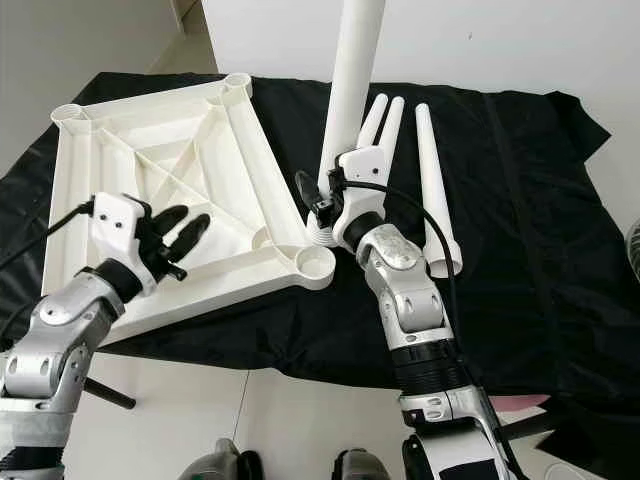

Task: Building children table

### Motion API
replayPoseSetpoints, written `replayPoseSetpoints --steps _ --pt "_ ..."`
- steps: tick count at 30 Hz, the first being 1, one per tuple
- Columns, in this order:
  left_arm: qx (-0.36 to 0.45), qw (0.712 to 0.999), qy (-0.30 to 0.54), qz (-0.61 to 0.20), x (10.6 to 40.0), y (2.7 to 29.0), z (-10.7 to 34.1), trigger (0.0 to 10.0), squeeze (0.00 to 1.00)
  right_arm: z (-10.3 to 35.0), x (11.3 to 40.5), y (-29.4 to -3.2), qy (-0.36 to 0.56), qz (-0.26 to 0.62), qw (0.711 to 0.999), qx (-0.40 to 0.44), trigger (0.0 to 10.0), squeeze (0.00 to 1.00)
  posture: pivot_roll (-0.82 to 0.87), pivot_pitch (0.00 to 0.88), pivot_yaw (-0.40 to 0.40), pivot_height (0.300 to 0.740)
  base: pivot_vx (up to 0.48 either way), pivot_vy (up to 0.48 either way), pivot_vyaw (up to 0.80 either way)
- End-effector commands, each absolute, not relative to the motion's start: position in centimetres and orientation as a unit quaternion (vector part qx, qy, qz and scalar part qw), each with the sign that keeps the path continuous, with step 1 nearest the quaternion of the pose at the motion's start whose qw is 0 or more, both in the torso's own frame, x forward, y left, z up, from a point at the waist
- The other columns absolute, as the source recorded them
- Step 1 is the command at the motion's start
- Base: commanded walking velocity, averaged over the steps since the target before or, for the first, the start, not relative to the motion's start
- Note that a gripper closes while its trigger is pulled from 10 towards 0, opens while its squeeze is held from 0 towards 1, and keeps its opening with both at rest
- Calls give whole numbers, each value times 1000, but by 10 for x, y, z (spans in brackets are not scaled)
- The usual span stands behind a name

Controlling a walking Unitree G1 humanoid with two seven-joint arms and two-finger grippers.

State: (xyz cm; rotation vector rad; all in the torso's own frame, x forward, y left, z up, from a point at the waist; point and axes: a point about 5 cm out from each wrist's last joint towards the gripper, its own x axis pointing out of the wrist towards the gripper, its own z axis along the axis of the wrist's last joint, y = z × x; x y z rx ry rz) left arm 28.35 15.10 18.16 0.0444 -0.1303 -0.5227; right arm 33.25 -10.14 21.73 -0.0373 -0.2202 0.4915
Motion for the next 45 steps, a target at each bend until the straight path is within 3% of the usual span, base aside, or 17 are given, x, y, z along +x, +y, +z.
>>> replayPoseSetpoints --steps 1,6,12,35,45 --pt "25 962 -57 -266 280 149 180 10000 0 221 330 -100 -124 243 962 -19 10000 0 -93 91 85 740 0 0 0" --pt "32 929 -57 -363 261 117 177 10000 0 213 328 -104 -116 232 966 -13 10000 0 -73 87 78 740 0 0 0" --pt "36 916 -47 -397 253 104 174 10000 0 205 323 -101 -109 250 962 -27 10000 0 -70 95 77 740 0 0 0" --pt "36 901 -45 -429 242 93 176 10000 0 194 307 -87 -116 335 934 -52 10000 0 -68 111 49 740 0 0 0" --pt "30 907 -48 -417 243 94 177 10000 0 208 309 -83 -148 347 926 -2 10000 0 -56 111 37 740 0 0 0"
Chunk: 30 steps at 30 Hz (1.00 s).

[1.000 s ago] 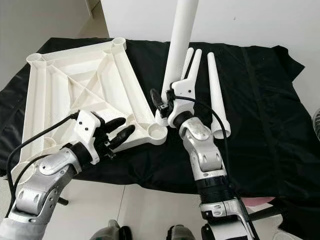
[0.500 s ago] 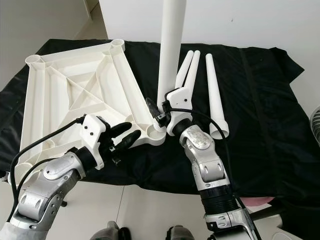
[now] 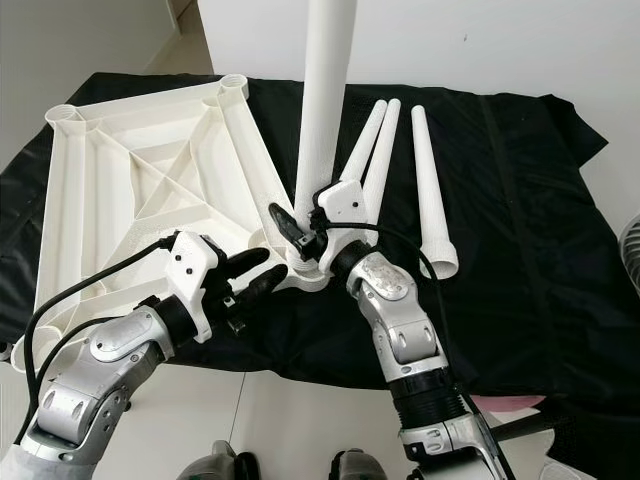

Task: Building children table

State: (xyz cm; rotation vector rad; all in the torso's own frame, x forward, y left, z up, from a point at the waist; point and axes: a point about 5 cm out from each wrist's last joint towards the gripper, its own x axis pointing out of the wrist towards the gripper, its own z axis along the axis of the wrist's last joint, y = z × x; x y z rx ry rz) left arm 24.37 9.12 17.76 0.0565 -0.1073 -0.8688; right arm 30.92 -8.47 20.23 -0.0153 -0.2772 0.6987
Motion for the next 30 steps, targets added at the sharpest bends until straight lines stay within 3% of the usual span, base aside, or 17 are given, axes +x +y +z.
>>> replayPoseSetpoints --steps 1,24,30 --pt "30 907 -48 -417 243 94 177 10000 0 208 309 -83 -148 347 926 -2 10000 0 -56 111 37 740 0 0 0" --pt "41 899 -52 -433 245 91 179 10000 0 193 341 -122 -127 233 964 5 10000 0 -60 98 52 740 0 0 0" --pt "44 895 -54 -440 245 88 179 10000 0 199 325 -106 -140 307 941 3 10000 0 -61 100 54 740 0 0 0"
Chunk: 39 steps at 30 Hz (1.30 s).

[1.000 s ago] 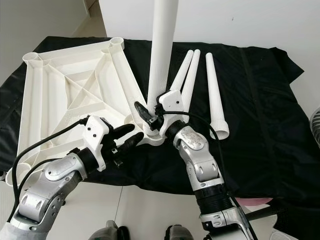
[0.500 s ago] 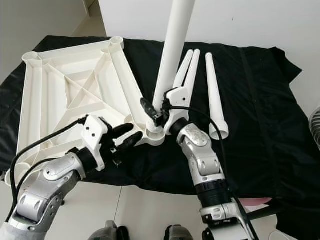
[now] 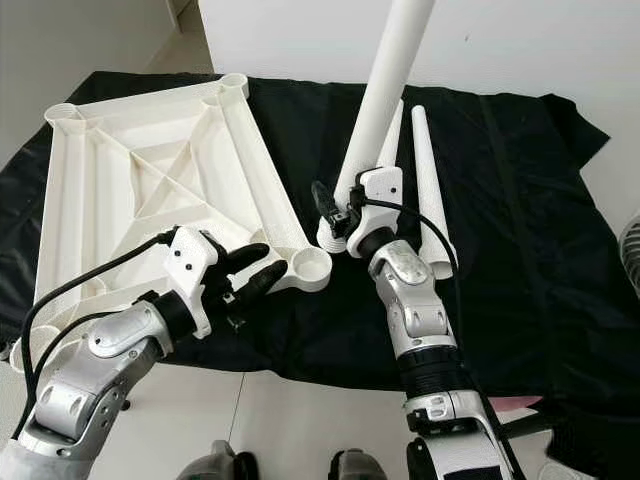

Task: Building children table

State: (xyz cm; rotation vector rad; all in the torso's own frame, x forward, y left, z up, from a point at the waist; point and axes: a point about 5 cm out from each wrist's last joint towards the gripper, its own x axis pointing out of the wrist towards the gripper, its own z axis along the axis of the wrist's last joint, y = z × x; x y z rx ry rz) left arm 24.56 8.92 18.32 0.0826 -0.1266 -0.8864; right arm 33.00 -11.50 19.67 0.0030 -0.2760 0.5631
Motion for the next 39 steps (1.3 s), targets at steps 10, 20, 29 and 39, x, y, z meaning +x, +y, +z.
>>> replayPoseSetpoints --steps 10,20,29,39 --pt "50 888 -41 -455 237 88 171 10000 0 199 306 -92 -148 375 915 -29 10000 0 -54 110 49 740 0 0 0" --pt "65 888 -30 -455 236 92 167 10000 0 188 307 -100 -128 359 923 -56 10000 0 -53 112 41 740 0 0 0" --pt "65 889 -31 -451 234 94 168 10000 0 176 304 -103 -104 354 926 -83 10000 0 -44 117 33 740 0 0 0" --pt "66 893 -35 -443 235 96 170 10000 0 167 294 -90 -98 403 899 -140 10000 0 -35 113 27 740 0 0 0"
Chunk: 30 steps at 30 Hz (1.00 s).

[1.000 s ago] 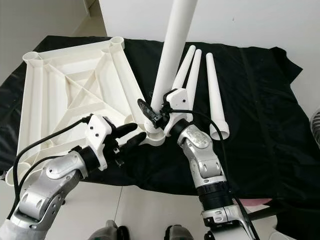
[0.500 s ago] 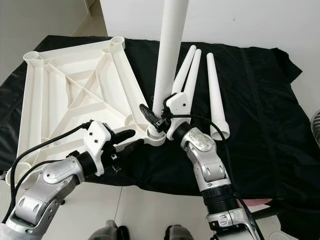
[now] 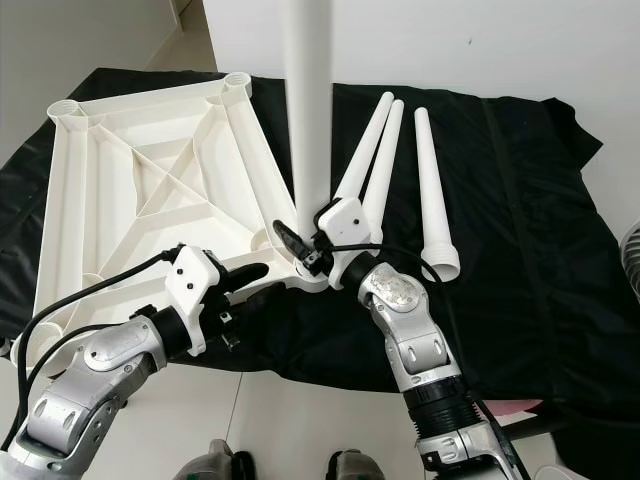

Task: Building children table

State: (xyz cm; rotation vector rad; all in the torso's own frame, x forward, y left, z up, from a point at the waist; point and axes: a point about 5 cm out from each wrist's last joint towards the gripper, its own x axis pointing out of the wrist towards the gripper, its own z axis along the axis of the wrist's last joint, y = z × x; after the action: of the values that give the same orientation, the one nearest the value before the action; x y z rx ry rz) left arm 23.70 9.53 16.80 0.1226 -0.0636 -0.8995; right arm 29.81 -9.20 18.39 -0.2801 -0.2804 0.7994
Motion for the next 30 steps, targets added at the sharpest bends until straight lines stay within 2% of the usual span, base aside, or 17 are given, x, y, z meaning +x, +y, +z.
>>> replayPoseSetpoints --steps 1,6,11,17,23,30 --pt "67 894 -35 -442 234 96 170 10000 0 167 294 -90 -98 404 898 -145 10000 0 -35 113 27 740 0 0 0" --pt "66 894 -35 -441 234 97 171 10000 0 166 296 -92 -89 399 902 -141 10000 0 -29 112 25 740 0 0 0" --pt "69 895 -37 -440 235 97 172 10000 0 162 308 -100 -45 349 932 -85 10000 0 -27 113 24 740 0 0 0" --pt "70 895 -38 -439 235 98 172 10000 0 162 310 -101 -40 335 938 -74 10000 0 -27 113 24 740 0 0 0" --pt "70 895 -39 -438 235 98 174 10000 0 163 304 -100 -83 309 945 -69 10000 0 -26 116 22 740 0 0 0" --pt "72 896 -41 -437 235 100 175 10000 0 162 293 -109 -116 258 959 27 10000 0 -30 127 32 740 0 0 0"
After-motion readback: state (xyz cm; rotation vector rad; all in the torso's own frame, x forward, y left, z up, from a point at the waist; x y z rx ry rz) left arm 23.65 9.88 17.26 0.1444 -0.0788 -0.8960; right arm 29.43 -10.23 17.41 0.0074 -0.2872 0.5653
